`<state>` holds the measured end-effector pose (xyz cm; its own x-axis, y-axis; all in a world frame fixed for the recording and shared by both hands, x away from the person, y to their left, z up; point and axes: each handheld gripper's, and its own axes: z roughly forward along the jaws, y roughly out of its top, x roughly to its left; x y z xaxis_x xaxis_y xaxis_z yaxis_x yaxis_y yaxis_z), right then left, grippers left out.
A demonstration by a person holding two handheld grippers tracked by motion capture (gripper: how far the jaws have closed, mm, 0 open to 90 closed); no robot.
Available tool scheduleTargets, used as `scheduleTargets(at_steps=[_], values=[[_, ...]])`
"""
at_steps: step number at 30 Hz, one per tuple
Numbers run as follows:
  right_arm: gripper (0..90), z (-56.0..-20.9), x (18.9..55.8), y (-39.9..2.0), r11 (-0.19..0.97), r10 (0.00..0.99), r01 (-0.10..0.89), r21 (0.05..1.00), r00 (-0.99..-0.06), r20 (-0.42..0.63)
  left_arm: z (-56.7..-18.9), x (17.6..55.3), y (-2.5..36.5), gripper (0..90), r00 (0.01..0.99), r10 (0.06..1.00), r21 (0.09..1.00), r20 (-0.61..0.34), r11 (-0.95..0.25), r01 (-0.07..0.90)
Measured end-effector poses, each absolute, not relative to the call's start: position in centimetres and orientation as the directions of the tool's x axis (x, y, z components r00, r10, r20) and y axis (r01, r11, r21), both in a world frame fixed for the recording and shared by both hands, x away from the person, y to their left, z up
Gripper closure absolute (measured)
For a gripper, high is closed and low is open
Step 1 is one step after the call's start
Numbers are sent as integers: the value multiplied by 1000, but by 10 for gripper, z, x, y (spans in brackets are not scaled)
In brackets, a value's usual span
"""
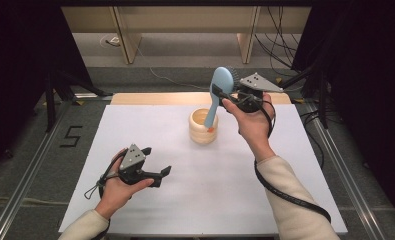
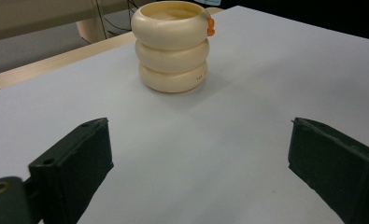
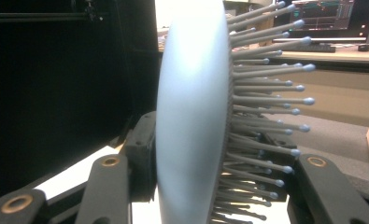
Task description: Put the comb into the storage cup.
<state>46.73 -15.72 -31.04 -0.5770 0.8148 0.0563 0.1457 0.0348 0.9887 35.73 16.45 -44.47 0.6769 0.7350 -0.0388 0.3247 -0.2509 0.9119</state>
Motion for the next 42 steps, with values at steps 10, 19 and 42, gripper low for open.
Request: scheduleTargets(at_steps=[10,19,42], values=[[508,-310,472,-158,27,820,151,988,-569,65,-445,357,165,57,676,736,912,-38,-251,325],[508,-309,474,-157,26,821,151,988,-567,65,-445,358,165,58,676,736,912,-35,-253,323],[508,-307,481,-155,22,829,150,988,-556,66,-445,358,165,57,676,736,913,-36,-251,323]])
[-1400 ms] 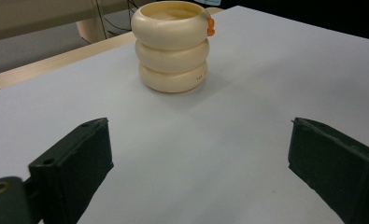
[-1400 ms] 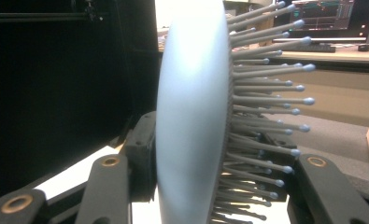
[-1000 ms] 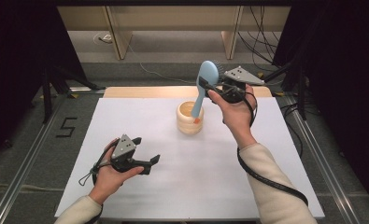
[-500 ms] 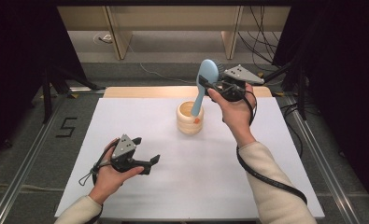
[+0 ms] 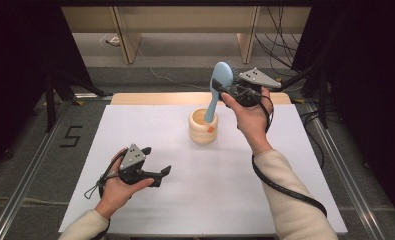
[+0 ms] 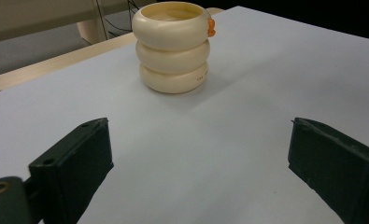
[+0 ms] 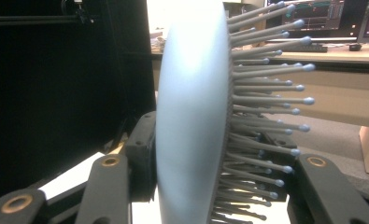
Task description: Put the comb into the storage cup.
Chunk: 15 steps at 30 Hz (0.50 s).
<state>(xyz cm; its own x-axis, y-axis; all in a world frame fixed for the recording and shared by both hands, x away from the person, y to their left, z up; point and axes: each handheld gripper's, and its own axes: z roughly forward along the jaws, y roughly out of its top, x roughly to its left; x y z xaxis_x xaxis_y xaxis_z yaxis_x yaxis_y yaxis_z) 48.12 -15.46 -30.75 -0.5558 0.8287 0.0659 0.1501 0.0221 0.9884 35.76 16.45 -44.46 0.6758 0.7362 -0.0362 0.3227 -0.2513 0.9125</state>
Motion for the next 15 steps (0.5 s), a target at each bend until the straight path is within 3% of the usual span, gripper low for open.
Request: scheduleTargets(at_steps=[15], values=[[508,-309,486,-153,17,834,152,988,-547,70,-444,358,164,57,675,737,913,-36,-250,321]])
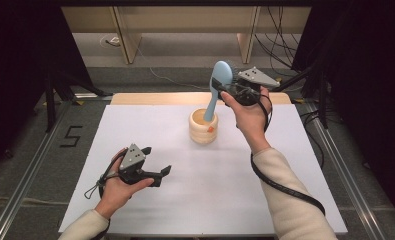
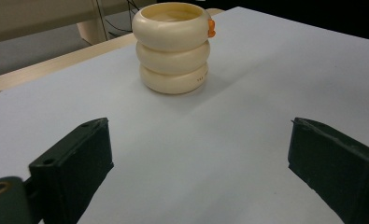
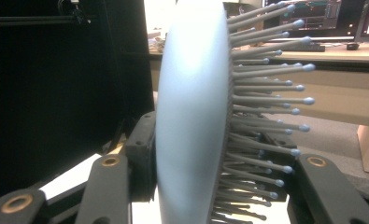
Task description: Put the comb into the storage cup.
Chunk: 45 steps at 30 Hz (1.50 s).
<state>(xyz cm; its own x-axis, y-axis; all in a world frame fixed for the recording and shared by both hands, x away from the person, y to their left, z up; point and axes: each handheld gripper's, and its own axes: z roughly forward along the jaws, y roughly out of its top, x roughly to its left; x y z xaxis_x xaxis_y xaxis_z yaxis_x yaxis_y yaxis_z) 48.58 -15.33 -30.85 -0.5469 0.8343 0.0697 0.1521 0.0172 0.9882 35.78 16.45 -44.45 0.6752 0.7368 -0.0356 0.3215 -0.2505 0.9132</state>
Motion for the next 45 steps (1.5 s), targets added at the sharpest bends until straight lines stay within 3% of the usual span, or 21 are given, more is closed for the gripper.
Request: scheduleTargets(at_steps=[45], values=[[507,-325,503,-149,7,856,180,984,-509,87,-445,358,165,59,672,740,914,-38,-245,322]])
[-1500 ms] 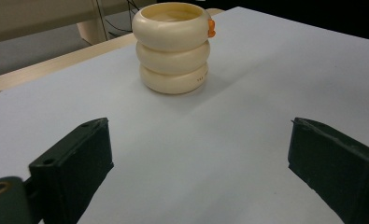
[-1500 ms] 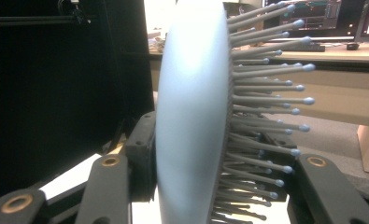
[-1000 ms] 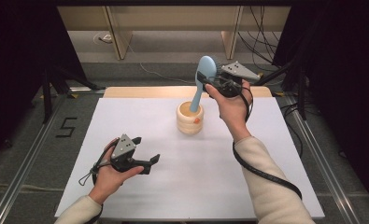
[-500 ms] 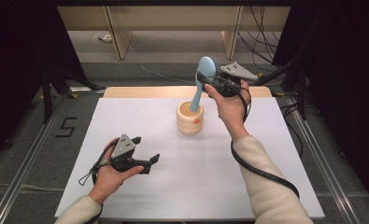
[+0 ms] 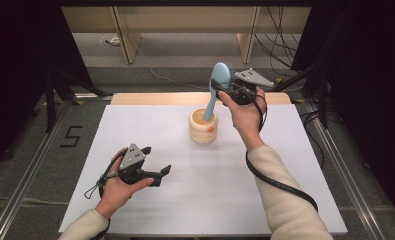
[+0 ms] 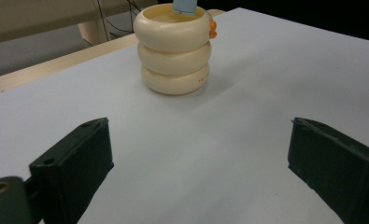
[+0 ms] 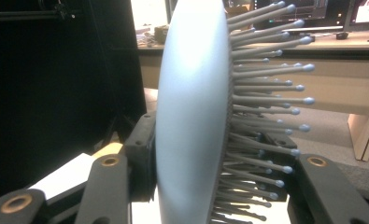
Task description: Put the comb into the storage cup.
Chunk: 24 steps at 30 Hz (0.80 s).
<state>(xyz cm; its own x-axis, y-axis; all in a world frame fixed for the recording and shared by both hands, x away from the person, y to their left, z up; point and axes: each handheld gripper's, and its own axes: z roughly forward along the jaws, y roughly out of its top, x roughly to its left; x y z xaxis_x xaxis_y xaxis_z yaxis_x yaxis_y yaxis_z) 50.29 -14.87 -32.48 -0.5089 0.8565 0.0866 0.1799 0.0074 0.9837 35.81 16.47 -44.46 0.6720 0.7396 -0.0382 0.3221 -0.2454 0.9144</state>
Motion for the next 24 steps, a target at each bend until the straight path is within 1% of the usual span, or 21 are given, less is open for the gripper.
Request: scheduleTargets(at_steps=[24], values=[[506,-328,509,-143,16,859,188,982,-505,83,-445,358,165,59,672,739,915,-40,-244,323]])
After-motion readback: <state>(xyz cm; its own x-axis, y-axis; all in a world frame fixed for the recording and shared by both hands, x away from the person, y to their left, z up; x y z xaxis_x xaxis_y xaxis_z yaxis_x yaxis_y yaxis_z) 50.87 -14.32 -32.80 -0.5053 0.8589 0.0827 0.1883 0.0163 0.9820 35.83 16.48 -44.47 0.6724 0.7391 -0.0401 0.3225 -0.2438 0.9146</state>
